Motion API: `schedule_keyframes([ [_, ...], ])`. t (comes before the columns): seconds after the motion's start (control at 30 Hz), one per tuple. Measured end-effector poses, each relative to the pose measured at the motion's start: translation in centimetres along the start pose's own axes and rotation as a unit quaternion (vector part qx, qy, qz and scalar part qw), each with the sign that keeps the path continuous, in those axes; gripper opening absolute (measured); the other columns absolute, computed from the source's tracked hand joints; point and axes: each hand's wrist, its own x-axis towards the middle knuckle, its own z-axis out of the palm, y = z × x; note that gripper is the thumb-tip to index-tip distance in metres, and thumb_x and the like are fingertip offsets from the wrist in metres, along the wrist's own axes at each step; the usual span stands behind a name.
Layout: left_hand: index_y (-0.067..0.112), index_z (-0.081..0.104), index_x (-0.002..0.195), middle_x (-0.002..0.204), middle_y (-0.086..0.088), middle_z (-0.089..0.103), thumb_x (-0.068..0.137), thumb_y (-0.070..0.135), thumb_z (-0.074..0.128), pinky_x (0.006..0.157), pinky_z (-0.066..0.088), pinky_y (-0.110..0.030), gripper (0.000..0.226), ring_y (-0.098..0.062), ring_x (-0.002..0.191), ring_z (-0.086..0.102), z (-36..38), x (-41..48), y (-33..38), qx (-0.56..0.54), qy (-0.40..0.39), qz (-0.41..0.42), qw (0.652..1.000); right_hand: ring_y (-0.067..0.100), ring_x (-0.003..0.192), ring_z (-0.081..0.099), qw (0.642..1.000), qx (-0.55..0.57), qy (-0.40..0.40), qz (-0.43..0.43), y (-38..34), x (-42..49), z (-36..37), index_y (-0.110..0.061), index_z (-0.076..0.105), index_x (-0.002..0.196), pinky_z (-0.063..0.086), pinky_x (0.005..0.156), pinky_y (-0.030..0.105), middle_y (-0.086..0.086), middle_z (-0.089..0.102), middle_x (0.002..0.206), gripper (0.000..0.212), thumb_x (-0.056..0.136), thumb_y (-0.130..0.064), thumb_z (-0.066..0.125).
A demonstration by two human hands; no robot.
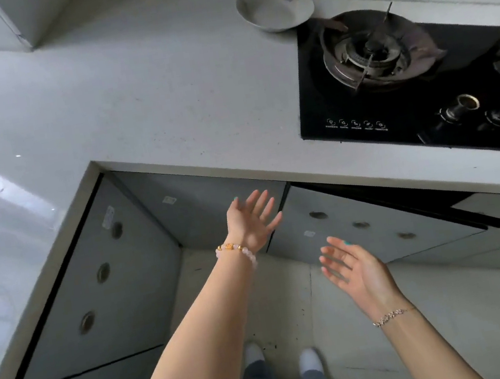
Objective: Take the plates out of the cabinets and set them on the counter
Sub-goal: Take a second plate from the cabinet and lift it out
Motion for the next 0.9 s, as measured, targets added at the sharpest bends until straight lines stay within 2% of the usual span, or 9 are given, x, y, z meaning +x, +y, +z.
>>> schedule_keyframes([
  [0.17, 0.010, 0.044, 0.138, 0.142, -0.008, 0.047, 0.099, 0.048, 0.015, 0.098, 0.038, -0.052, 0.062, -0.026, 0.131, 0.044, 0.6, 2.3, 0.3, -0.058, -0.007, -0.016, 0.998, 0.020, 0.084, 0.063, 1.000, -0.006, 0.024, -0.010, -0.4, 0.5, -0.2, -0.009, 0.064, 0.103, 0.049, 0.076, 0.032, 0.006, 0.068, 0.088, 0.025, 0.096, -0.017, 0.041],
  [0.33, 0.008, 0.047, 0.134, 0.142, -0.008, 0.048, 0.099, 0.048, 0.014, 0.101, 0.039, -0.049, 0.062, -0.024, 0.129, 0.046, 1.1, 2.7, 0.1, -0.063, -0.016, -0.016, 0.998, 0.020, 0.086, 0.065, 0.999, -0.008, 0.037, -0.019, -0.4, 0.6, -0.3, -0.011, 0.066, 0.102, 0.050, 0.075, 0.031, 0.004, 0.071, 0.086, 0.026, 0.096, -0.019, 0.042],
  [0.47, 0.008, 0.035, 0.142, 0.148, -0.010, 0.040, 0.100, 0.046, 0.015, 0.103, 0.037, -0.052, 0.060, -0.028, 0.133, 0.042, 2.2, 2.2, 0.7, -0.095, -0.028, -0.005, 0.995, 0.021, 0.087, 0.065, 0.999, -0.016, 0.036, -0.019, 0.1, 0.4, 0.0, -0.011, 0.066, 0.103, 0.049, 0.076, 0.031, 0.003, 0.071, 0.086, 0.025, 0.095, -0.019, 0.043],
  [0.73, 0.007, 0.032, 0.144, 0.147, -0.009, 0.041, 0.100, 0.044, 0.014, 0.106, 0.034, -0.049, 0.060, -0.025, 0.133, 0.042, 2.3, 1.8, 1.3, -0.057, -0.026, -0.002, 0.998, 0.021, 0.088, 0.064, 0.999, -0.017, 0.038, -0.020, 0.9, -0.3, 0.0, -0.011, 0.066, 0.102, 0.050, 0.078, 0.032, 0.005, 0.070, 0.089, 0.024, 0.095, -0.019, 0.044],
  [0.9, 0.005, 0.042, 0.137, 0.143, -0.010, 0.046, 0.100, 0.045, 0.013, 0.111, 0.030, -0.047, 0.061, -0.023, 0.131, 0.044, 1.5, 1.1, 1.2, -0.023, -0.014, 0.001, 1.000, 0.020, 0.088, 0.063, 0.999, -0.012, 0.035, -0.018, 0.9, -0.9, -0.3, -0.011, 0.065, 0.103, 0.050, 0.078, 0.032, 0.005, 0.069, 0.090, 0.025, 0.096, -0.019, 0.043],
])
